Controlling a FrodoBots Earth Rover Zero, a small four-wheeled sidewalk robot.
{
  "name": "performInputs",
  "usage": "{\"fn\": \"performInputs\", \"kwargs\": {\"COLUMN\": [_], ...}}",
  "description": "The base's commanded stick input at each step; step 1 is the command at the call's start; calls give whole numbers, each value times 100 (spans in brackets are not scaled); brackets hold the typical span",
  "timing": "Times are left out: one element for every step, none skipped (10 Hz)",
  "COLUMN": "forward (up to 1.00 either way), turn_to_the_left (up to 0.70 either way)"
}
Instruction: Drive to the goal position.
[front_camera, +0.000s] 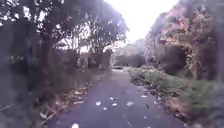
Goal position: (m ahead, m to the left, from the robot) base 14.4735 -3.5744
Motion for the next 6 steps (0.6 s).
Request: {"fn": "performInputs", "kwargs": {"forward": [100, 100, 100, 100, 100, 100], "turn_to_the_left": [0, 0, 0, 0, 0, 0]}}
